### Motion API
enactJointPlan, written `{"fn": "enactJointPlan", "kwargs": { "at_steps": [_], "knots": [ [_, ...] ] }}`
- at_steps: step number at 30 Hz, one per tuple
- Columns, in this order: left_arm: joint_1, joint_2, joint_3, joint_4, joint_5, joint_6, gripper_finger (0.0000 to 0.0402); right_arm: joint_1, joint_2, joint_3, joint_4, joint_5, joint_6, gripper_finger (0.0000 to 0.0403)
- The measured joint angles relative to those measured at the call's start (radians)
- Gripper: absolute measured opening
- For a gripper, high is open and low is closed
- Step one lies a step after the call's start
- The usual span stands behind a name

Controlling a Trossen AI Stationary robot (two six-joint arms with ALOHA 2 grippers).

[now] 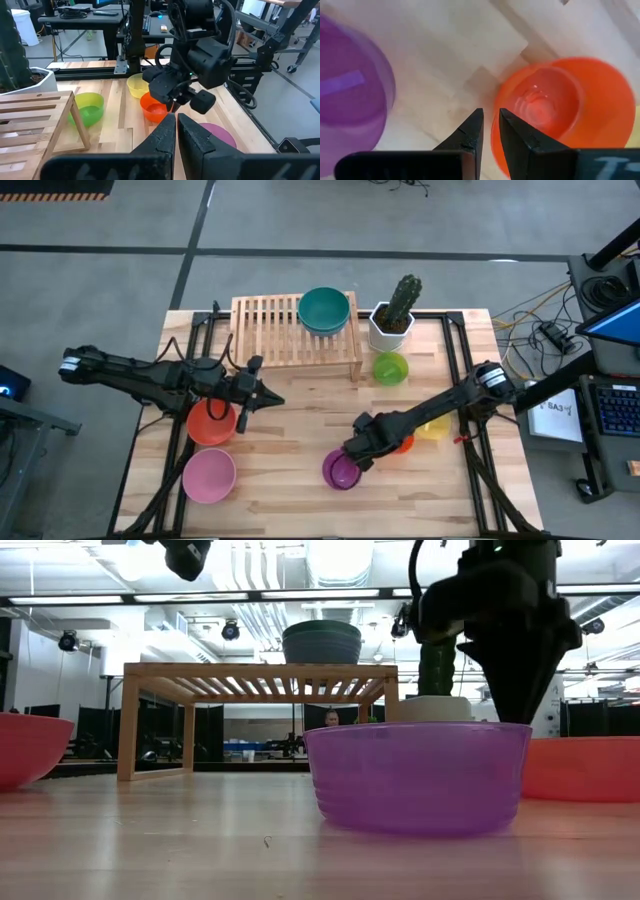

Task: Place and stack bowls onto a shelf
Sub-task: Put the right orange bowl on the shelf

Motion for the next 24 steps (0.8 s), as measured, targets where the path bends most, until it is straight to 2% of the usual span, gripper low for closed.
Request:
{"fn": "enactJointPlan", "kwargs": {
  "at_steps": [5, 8, 15, 20, 24],
  "knots": [
    [0.001, 0.001, 0.000, 0.001, -0.001, 0.023, 0.0001, -0.001, -0.030, 0.000, 0.000, -0.008, -0.010, 0.0057],
    [0.001, 0.002, 0.000, 0.012, -0.015, 0.029, 0.0001, -0.004, -0.047, 0.000, -0.001, -0.033, -0.015, 0.0079],
    [0.001, 0.007, 0.000, 0.020, -0.033, 0.030, 0.0001, -0.008, -0.050, -0.013, 0.007, 0.018, 0.007, 0.0129],
    [0.001, 0.018, 0.000, 0.025, -0.033, 0.030, 0.0001, -0.008, -0.010, -0.037, 0.010, 0.051, 0.035, 0.0127],
    [0.001, 0.017, -0.001, 0.028, -0.033, 0.030, 0.0001, -0.008, 0.026, -0.043, 0.023, 0.055, 0.034, 0.0108]
  ]
}}
